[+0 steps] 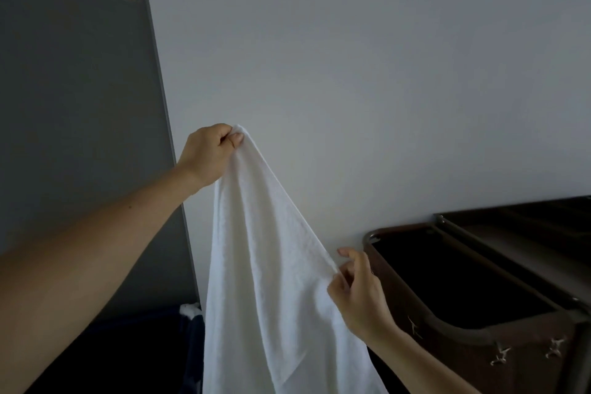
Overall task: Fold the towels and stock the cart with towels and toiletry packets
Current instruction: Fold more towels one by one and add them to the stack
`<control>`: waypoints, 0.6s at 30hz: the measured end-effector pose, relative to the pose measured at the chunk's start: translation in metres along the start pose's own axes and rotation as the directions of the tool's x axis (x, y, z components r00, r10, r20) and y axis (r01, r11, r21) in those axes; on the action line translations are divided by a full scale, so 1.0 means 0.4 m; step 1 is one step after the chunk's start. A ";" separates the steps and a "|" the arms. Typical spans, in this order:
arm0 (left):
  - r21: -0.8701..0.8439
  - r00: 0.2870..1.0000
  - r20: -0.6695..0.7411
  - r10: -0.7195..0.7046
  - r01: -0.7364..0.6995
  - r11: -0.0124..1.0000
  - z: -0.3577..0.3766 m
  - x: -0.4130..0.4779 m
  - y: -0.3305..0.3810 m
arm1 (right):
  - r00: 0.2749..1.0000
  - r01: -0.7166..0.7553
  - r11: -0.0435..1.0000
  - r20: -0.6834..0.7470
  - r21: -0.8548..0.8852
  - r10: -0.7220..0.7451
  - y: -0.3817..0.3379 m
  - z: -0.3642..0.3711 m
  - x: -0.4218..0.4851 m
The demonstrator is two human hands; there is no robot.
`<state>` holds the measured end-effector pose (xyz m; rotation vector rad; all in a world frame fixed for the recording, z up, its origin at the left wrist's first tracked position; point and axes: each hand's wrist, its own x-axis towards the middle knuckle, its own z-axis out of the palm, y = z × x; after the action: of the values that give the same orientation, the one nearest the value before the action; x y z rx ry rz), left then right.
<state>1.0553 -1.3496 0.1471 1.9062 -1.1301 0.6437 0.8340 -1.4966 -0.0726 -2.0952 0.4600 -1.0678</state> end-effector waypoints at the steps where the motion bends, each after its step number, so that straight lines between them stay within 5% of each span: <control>1: -0.006 1.000 -0.016 -0.013 0.013 1.000 0.000 0.004 -0.001 | 0.997 0.075 0.997 -0.030 -0.006 -0.075 -0.002 0.006 -0.011; 3: -0.018 0.998 -0.062 -0.025 0.024 1.000 -0.003 0.013 0.002 | 0.983 0.181 0.983 -0.036 0.002 -0.181 0.000 0.015 -0.030; 12: -0.047 0.993 -0.112 0.023 -0.029 0.998 -0.002 0.026 0.022 | 0.974 0.223 0.968 0.074 -0.117 -0.216 0.051 0.040 -0.054; 18: -0.027 0.996 -0.086 -0.001 -0.001 1.000 -0.002 0.019 0.004 | 0.989 -0.135 0.972 -0.030 0.190 0.143 0.081 0.029 -0.046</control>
<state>1.0574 -1.3531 0.1538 1.8380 -1.0791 0.6998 0.8327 -1.5023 -0.1112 -1.8499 0.4998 -1.0351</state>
